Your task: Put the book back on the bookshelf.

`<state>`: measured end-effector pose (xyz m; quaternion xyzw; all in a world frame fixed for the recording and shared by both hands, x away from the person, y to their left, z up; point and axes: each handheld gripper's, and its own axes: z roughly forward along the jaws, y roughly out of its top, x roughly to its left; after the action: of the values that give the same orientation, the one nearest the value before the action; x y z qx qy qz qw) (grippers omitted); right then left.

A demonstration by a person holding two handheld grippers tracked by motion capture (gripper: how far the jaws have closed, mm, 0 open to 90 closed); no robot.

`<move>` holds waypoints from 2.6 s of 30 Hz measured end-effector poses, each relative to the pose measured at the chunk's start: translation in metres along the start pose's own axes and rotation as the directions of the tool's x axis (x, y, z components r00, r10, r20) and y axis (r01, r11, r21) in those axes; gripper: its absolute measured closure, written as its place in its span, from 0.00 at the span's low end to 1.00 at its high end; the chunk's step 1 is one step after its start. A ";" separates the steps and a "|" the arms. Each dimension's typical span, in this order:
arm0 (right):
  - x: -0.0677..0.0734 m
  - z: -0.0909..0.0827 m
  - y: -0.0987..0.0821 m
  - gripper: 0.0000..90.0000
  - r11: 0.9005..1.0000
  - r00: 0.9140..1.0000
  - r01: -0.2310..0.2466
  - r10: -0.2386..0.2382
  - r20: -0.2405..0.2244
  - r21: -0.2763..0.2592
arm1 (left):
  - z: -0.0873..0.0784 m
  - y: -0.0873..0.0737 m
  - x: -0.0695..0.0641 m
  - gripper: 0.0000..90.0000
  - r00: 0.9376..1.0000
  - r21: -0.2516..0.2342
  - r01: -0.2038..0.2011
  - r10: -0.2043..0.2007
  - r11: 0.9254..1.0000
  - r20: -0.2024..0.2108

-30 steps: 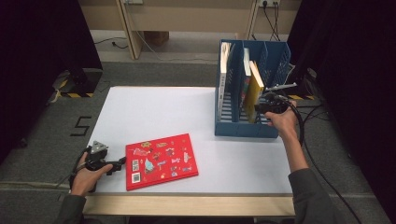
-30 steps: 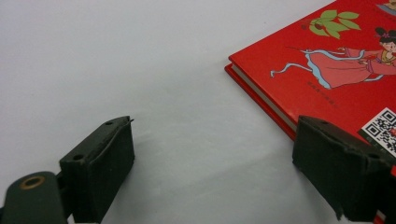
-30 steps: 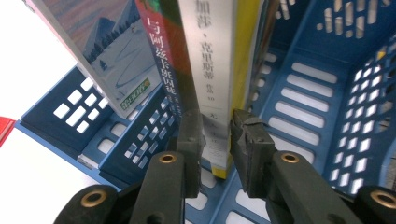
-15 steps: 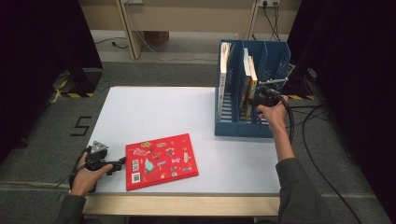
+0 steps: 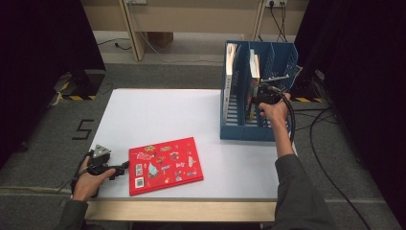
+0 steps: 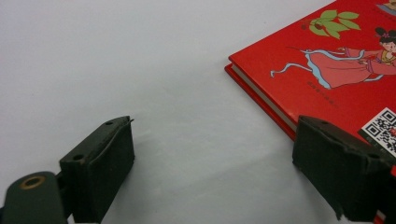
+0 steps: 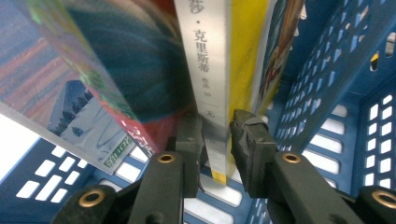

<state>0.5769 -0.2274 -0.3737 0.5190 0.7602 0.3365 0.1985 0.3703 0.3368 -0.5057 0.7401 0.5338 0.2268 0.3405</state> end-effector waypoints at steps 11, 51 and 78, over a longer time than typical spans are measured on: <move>-0.003 -0.008 -0.010 0.68 1.000 1.000 -0.014 0.014 -0.009 -0.011 | 0.000 0.000 0.000 0.13 1.000 0.000 0.000 0.000 1.000 0.000; 0.056 -0.054 -0.088 0.38 0.988 0.984 -0.025 -0.002 -0.178 -0.150 | 0.000 0.000 0.000 0.13 1.000 0.000 -0.003 0.003 1.000 0.001; 0.101 -0.027 -0.103 0.34 0.997 0.961 0.041 -0.057 -0.271 -0.063 | 0.000 0.000 0.000 0.13 1.000 0.000 -0.004 0.004 1.000 0.001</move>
<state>0.4529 -0.1664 -0.4244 0.4429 0.7831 0.4212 0.1150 0.3701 0.3373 -0.5059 0.7412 0.5323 0.2270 0.3402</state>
